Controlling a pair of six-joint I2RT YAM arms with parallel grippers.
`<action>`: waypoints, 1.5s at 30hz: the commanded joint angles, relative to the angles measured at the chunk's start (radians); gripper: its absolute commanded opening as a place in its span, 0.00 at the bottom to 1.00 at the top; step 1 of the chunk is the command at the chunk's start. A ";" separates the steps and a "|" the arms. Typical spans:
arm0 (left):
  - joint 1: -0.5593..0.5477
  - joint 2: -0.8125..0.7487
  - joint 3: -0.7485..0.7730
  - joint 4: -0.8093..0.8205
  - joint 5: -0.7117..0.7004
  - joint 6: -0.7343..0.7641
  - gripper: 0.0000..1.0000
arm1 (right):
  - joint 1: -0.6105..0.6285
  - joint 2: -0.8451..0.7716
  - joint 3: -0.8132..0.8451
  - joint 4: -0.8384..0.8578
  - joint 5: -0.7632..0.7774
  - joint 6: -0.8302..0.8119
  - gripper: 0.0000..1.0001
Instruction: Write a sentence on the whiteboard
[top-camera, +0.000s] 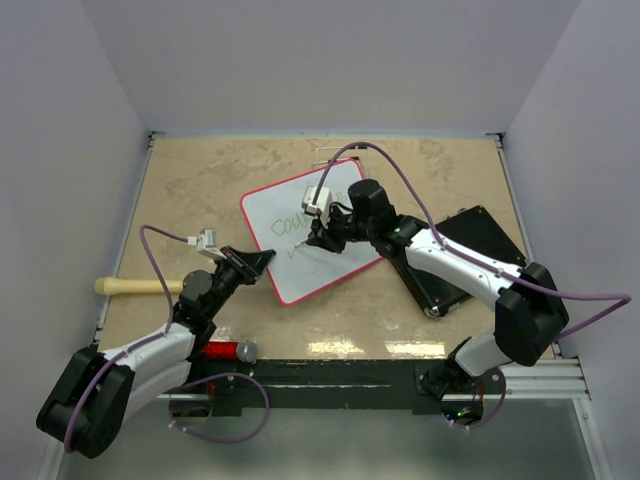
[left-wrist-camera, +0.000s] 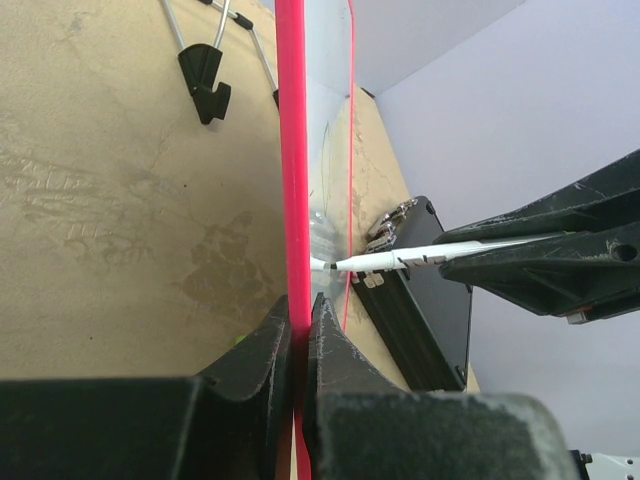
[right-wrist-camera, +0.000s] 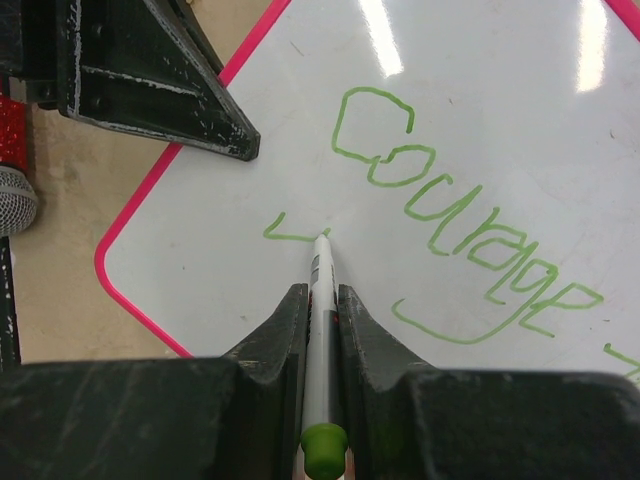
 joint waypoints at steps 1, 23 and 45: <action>-0.010 0.006 -0.038 0.052 0.038 0.097 0.00 | -0.003 -0.020 -0.006 -0.062 -0.036 -0.046 0.00; -0.010 0.000 -0.040 0.044 0.038 0.106 0.00 | 0.059 -0.008 0.039 -0.119 -0.053 -0.076 0.00; -0.010 0.011 -0.040 0.053 0.056 0.109 0.00 | -0.077 -0.026 0.036 -0.062 -0.113 -0.021 0.00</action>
